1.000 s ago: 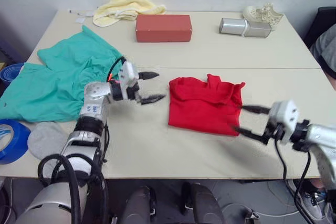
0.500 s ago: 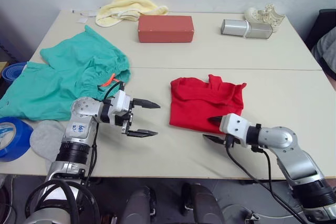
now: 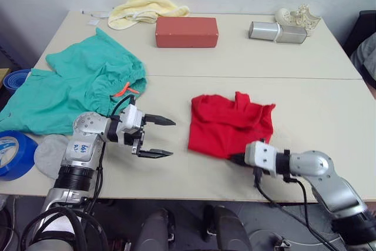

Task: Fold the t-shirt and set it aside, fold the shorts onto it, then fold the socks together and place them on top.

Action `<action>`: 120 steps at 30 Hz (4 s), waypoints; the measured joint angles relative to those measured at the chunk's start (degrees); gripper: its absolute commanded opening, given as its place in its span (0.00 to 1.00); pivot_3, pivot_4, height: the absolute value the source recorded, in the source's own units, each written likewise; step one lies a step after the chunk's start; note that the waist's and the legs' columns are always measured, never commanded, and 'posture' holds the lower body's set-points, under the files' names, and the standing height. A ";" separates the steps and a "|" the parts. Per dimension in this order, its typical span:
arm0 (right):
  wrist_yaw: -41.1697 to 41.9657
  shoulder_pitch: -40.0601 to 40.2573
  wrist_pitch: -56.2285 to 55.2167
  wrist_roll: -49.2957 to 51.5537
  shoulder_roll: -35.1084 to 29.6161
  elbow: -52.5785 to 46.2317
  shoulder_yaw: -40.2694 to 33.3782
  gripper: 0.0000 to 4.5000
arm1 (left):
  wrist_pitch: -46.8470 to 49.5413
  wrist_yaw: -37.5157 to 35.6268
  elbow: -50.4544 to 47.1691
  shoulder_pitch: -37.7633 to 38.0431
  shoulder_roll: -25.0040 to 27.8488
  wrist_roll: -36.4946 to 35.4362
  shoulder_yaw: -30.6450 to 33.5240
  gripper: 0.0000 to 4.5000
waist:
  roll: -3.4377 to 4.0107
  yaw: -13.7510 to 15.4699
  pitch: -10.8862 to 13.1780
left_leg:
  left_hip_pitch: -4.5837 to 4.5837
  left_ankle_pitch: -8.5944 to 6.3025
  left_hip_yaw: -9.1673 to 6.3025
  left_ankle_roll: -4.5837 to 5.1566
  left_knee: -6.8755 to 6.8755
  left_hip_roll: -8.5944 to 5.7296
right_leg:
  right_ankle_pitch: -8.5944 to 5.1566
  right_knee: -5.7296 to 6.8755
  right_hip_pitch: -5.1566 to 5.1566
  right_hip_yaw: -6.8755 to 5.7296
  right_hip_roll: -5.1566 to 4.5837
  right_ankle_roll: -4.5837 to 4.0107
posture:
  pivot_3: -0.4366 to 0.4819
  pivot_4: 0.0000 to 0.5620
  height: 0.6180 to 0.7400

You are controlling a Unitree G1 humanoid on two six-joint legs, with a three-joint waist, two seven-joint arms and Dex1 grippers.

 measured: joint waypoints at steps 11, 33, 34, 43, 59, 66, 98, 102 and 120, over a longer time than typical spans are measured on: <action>-0.55 13.46 4.02 9.02 -1.73 -11.75 -5.30 0.15 | 3.89 0.45 -7.04 3.83 2.86 -2.30 -0.05 1.00 | 0.01 0.14 0.00 | 0.06 -0.12 -0.05 -0.06 -0.01 0.06 | -0.02 -0.03 0.04 0.01 -0.01 -0.04 | 0.48 0.27 1.00; 9.14 -7.83 -33.17 -4.34 -7.65 17.08 -10.37 0.49 | -3.16 1.92 -4.10 -0.39 0.10 0.61 -4.17 1.00 | 0.06 0.79 0.05 | 0.06 -0.12 0.07 -0.03 0.06 0.05 | -0.04 0.02 0.02 0.00 0.07 -0.06 | 0.48 0.27 1.00; 9.08 -8.35 -34.16 -4.77 -7.35 18.00 -9.25 0.49 | -3.17 1.93 -4.10 -0.39 0.10 0.61 -4.18 1.00 | 0.06 0.87 0.05 | 0.06 -0.11 0.05 -0.05 0.06 0.05 | -0.04 0.03 0.02 -0.02 0.07 -0.07 | 0.48 0.27 1.00; 6.29 -12.30 -39.59 -7.77 -6.49 24.20 -5.03 0.30 | -3.38 2.57 -4.15 -0.24 0.34 0.60 -4.06 1.00 | 0.09 0.62 0.06 | 0.07 -0.07 0.06 -0.05 0.08 0.06 | -0.04 0.04 0.03 0.00 0.06 -0.07 | 0.48 0.27 1.00; -5.13 -17.48 -17.03 0.59 0.38 26.13 -8.05 0.01 | -3.99 3.06 -3.40 0.14 0.43 0.66 -4.09 1.00 | 0.11 -0.16 0.07 | 0.06 -0.04 0.03 -0.09 0.08 0.10 | -0.06 0.09 0.01 0.00 0.05 -0.10 | 0.48 0.27 1.00; -10.95 -17.88 1.20 3.19 3.88 24.72 -8.98 0.01 | -4.25 3.10 -2.19 -0.05 0.37 0.82 -4.12 1.00 | 0.13 -0.14 0.08 | 0.03 -0.05 0.03 -0.08 0.07 0.09 | -0.06 0.08 0.00 0.00 0.02 -0.10 | 0.48 0.27 1.00; -22.98 -5.64 8.42 1.17 15.02 9.11 -5.54 0.00 | 9.70 24.85 2.53 -5.26 -16.72 12.30 -17.97 0.12 | 0.18 -0.01 0.07 | 0.00 -0.05 0.05 -0.07 0.00 0.02 | -0.05 0.06 -0.04 0.00 0.07 -0.08 | 0.48 0.27 1.00; -24.72 -5.63 5.79 -1.81 15.02 9.98 -4.73 0.00 | 11.71 29.59 3.50 -4.93 -17.52 15.60 -19.03 0.07 | 0.17 -0.02 0.06 | 0.09 -0.05 0.02 -0.06 0.00 0.04 | -0.05 0.06 0.05 0.01 0.05 -0.08 | 0.48 0.27 1.00; -24.88 -0.64 6.08 6.73 17.10 10.68 -15.79 0.00 | 10.06 30.12 2.85 -2.38 -13.79 13.29 -13.28 0.07 | 0.30 -0.19 -0.34 | 0.23 -0.06 -0.01 -0.17 -0.25 0.16 | -0.12 0.09 0.03 0.03 0.04 -0.21 | 0.48 0.27 1.00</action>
